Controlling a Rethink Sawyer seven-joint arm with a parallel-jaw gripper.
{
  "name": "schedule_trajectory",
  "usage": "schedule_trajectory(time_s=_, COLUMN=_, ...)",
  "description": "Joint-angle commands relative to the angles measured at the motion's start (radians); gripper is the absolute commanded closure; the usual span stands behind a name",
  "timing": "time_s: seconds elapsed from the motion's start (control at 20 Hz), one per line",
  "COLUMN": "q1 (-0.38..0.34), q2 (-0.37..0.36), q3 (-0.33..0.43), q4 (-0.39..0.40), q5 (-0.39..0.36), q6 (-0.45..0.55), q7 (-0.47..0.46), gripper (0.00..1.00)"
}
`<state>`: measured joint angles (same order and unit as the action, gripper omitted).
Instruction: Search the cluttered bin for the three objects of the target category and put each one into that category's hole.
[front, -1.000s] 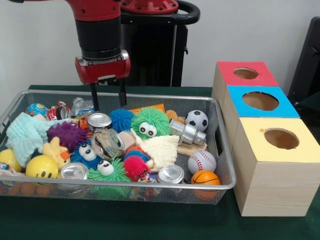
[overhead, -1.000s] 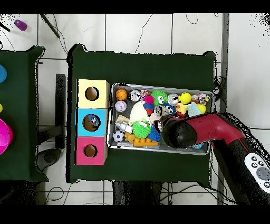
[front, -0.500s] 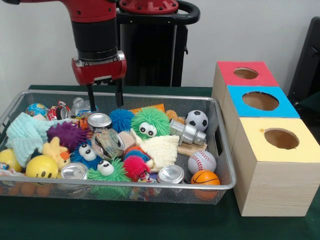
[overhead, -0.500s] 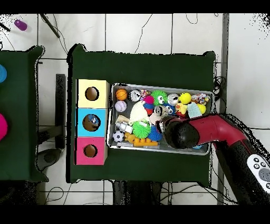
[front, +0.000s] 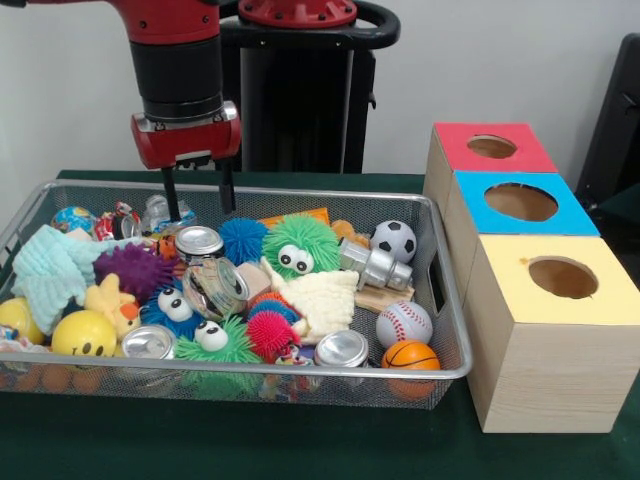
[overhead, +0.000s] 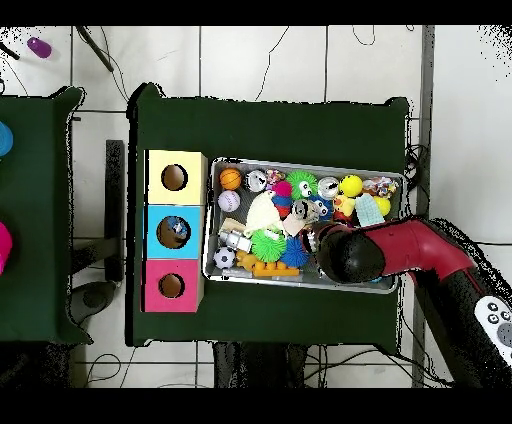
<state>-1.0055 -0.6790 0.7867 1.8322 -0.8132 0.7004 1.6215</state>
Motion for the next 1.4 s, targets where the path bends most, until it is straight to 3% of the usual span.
schedule_trajectory(time_s=0.05, q1=0.011, q2=0.006, q3=0.017, q4=0.011, q5=-0.058, q6=0.003, q7=-0.216, gripper=0.0)
schedule_trajectory(time_s=0.3, q1=0.027, q2=0.002, q3=0.0, q4=0.018, q5=-0.077, q6=-0.015, q7=-0.179, gripper=0.0)
schedule_trajectory(time_s=1.2, q1=-0.009, q2=-0.001, q3=0.02, q4=-0.013, q5=-0.084, q6=0.048, q7=-0.302, gripper=0.0)
schedule_trajectory(time_s=1.4, q1=0.01, q2=-0.011, q3=0.008, q4=0.001, q5=-0.113, q6=0.017, q7=-0.266, gripper=0.0)
